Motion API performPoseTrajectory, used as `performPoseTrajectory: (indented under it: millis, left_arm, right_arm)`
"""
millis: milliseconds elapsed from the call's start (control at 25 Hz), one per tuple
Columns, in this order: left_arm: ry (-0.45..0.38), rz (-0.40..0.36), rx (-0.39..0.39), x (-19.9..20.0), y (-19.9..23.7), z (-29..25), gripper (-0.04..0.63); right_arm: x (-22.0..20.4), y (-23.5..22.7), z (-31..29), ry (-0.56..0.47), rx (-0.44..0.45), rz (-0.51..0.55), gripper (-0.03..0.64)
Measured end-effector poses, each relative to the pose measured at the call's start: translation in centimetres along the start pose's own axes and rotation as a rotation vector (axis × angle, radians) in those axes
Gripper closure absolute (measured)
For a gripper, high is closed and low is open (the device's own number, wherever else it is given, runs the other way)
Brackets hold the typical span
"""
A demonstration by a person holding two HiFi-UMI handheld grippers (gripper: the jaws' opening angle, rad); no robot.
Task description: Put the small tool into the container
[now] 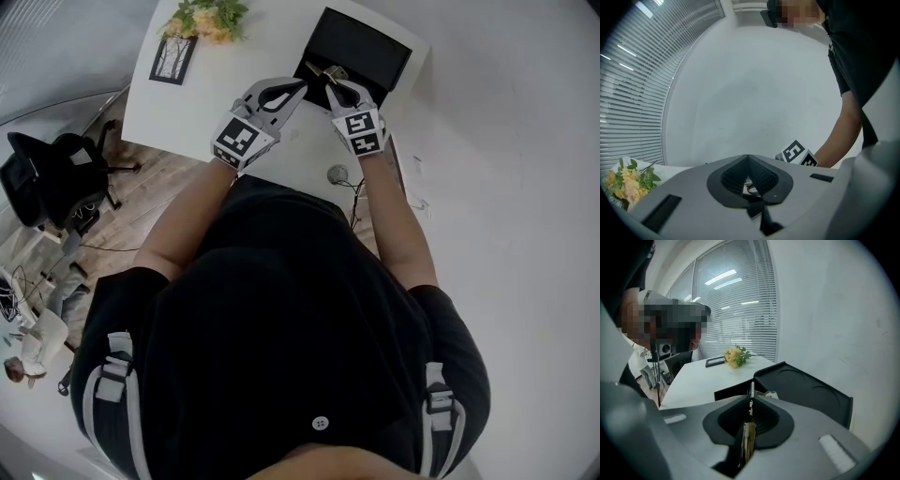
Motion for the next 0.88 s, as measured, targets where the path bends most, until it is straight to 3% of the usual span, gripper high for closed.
performPoseTrajectory:
  millis: [440,880]
  left_arm:
    - [0.005,0.018,-0.003,-0.5,0.6,-0.2,0.588]
    - [0.011,-0.003,0.012,0.5,-0.2,0.5,0.588]
  right_arm:
    - [-1.5,-1.2,-2.2,0.142,-0.03,-0.021,0.564]
    - [-0.6,-3.1,-0.7,0.124,-0.095,-0.032,0.534]
Point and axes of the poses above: the fingertips, and each gripper's own axes: z backward along the fingers, y to its left, x out of its top, the point moved 10 cm from there along z, backward along the fingers, and after that the axes turned 11 degrees about -z, right-handed, at the moved point
